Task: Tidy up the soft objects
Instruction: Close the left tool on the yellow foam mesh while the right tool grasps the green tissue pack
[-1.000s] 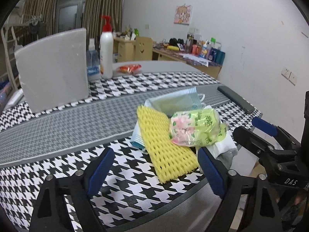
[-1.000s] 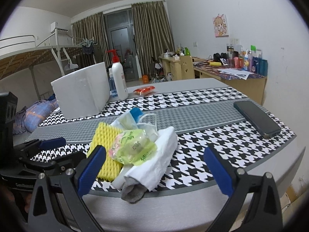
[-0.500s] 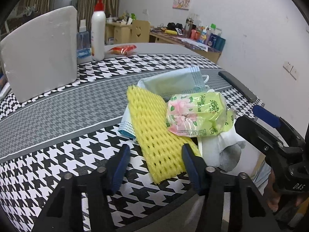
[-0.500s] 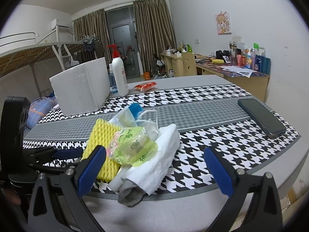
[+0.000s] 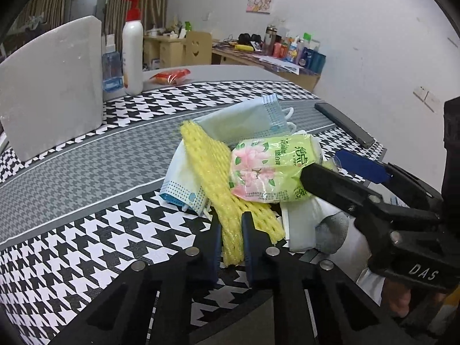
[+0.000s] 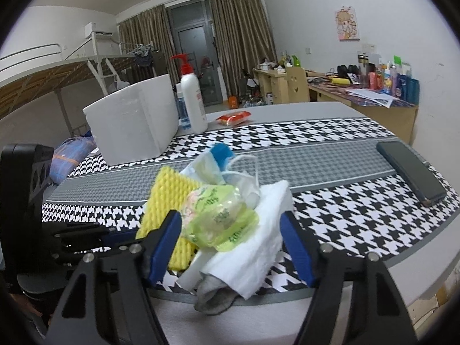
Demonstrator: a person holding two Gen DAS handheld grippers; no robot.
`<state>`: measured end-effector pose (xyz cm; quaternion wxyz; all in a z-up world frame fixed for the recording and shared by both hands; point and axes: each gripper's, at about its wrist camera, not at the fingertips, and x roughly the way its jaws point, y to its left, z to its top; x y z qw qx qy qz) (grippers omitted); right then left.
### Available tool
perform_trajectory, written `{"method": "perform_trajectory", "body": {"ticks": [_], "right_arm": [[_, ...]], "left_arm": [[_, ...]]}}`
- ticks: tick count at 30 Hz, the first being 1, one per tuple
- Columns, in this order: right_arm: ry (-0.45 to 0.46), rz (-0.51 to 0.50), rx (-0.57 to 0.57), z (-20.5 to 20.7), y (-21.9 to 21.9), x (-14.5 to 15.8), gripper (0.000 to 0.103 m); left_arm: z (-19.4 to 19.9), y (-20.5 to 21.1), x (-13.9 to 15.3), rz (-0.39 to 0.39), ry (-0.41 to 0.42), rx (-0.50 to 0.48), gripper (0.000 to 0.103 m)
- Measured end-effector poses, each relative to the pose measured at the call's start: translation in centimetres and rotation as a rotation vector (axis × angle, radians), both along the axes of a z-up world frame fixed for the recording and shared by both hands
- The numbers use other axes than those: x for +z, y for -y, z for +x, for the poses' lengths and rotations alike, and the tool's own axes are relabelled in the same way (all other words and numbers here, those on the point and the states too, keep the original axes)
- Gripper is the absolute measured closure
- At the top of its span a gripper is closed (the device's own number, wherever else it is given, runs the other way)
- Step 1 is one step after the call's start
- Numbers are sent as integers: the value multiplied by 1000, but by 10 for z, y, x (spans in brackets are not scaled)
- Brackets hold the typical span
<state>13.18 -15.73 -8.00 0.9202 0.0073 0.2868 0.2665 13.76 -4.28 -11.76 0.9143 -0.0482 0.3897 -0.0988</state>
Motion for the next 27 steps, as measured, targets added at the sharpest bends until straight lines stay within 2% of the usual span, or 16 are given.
{"method": "perform_trajectory", "body": {"ticks": [8, 14, 18, 22, 24, 27], "right_arm": [[-10, -14, 23, 7, -10, -2, 28], [-62, -15, 46, 14, -17, -9, 29], [-73, -27, 49, 14, -18, -10, 45], [-74, -43, 40, 13, -16, -10, 56], [-60, -59, 33, 11, -16, -9, 66], [-40, -78, 27, 6, -16, -5, 72]], "left_arm": [[-3, 0, 1, -8, 3, -13, 90], [-4, 2, 2, 2, 5, -19, 90], [-4, 3, 2, 7, 8, -21, 90], [-3, 2, 2, 15, 9, -22, 90], [-3, 2, 2, 13, 9, -22, 90], [-5, 1, 2, 5, 12, -21, 90]]}}
